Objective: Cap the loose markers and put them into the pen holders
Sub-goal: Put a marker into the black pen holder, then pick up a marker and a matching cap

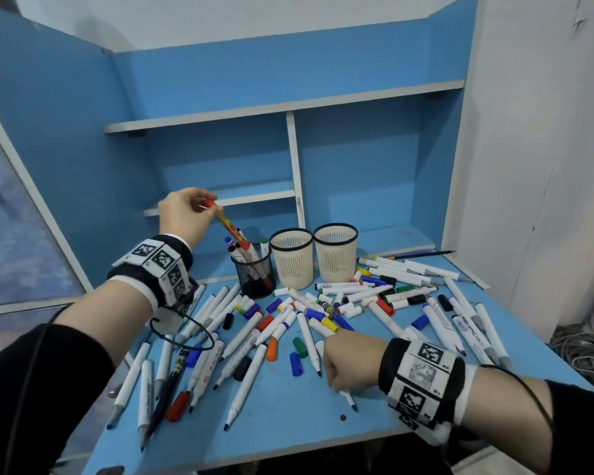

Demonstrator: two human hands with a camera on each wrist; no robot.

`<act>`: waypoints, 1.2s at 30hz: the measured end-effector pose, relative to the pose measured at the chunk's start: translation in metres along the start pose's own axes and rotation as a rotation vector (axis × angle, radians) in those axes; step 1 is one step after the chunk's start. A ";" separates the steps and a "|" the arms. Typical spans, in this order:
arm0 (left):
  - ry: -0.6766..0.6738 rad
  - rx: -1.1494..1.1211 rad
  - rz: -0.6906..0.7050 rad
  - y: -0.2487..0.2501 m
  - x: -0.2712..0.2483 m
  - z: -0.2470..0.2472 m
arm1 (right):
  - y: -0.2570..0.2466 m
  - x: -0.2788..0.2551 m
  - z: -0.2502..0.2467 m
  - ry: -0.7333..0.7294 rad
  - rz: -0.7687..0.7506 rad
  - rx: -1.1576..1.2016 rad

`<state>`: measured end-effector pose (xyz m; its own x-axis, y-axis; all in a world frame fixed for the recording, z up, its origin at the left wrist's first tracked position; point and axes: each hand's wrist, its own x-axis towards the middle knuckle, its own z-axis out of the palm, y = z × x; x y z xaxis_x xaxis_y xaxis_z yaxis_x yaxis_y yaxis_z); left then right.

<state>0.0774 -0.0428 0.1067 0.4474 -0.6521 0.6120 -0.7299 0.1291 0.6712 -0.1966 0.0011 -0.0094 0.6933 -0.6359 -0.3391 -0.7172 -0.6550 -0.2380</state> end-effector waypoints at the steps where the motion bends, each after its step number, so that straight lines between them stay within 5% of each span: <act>1: -0.011 -0.003 0.004 -0.001 0.000 0.003 | -0.001 0.000 -0.001 -0.017 0.014 -0.032; 7: -0.129 0.040 0.038 -0.015 -0.003 0.026 | 0.003 0.000 -0.008 -0.060 0.116 -0.064; 11: -0.101 0.117 0.048 -0.025 -0.006 0.037 | 0.013 -0.010 -0.014 0.026 0.178 0.117; 21: -0.254 0.272 -0.001 -0.047 -0.013 0.063 | 0.026 -0.026 -0.014 0.440 0.033 0.854; 24: -0.267 0.428 0.021 -0.047 -0.020 0.066 | 0.024 -0.031 -0.010 0.495 -0.035 1.047; 29: -0.306 0.359 -0.011 -0.043 -0.024 0.059 | 0.023 -0.036 -0.005 0.543 -0.061 1.206; 33: -0.317 0.311 0.123 -0.038 -0.041 0.037 | 0.028 -0.043 0.001 0.589 -0.082 1.279; 36: -0.555 0.360 0.142 -0.032 -0.065 0.016 | 0.033 -0.046 0.007 0.610 -0.080 1.340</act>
<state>0.0630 -0.0163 0.0388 0.0726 -0.9465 0.3146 -0.9316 0.0482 0.3602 -0.2529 0.0113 -0.0077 0.4119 -0.9091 0.0618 0.0307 -0.0539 -0.9981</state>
